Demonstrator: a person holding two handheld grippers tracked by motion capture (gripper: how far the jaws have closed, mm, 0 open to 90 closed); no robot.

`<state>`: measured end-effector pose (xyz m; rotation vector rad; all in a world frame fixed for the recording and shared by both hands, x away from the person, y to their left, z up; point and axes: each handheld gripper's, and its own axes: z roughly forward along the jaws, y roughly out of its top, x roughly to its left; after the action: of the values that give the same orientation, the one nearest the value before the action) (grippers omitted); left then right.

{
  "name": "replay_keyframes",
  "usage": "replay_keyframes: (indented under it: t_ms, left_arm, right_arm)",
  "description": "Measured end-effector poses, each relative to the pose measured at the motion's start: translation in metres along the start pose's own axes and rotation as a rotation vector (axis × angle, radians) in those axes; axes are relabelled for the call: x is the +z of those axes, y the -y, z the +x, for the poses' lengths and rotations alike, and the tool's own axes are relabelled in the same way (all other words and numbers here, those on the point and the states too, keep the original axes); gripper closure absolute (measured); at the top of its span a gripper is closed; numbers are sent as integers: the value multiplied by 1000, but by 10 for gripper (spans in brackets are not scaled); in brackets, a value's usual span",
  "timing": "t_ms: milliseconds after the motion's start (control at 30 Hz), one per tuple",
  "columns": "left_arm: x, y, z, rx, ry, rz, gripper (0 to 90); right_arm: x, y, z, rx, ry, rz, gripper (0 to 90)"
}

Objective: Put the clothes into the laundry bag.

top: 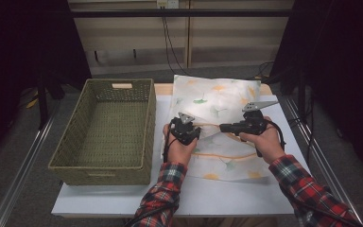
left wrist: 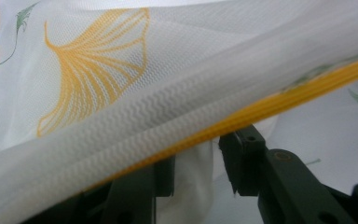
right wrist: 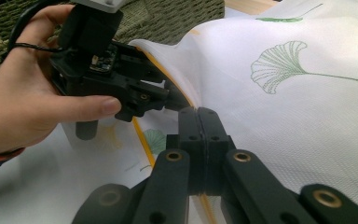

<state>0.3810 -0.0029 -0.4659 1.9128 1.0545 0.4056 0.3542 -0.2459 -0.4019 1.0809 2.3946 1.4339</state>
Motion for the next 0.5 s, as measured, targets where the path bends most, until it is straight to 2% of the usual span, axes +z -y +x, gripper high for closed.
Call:
replay_keyframes:
  t_ms: [100, 233, 500]
  left_arm:
    - [-4, 1, 1, 7, 5, -4, 578]
    - [-9, 5, -1, -6, 22, -4, 542]
    - [-16, 12, 1, 6, 35, 24, 521]
  right_arm:
    - [1, -1, 1, -5, 2, 2, 900]
    - [1, -3, 2, -10, 7, 4, 900]
    - [-1, -4, 3, -13, 14, 7, 900]
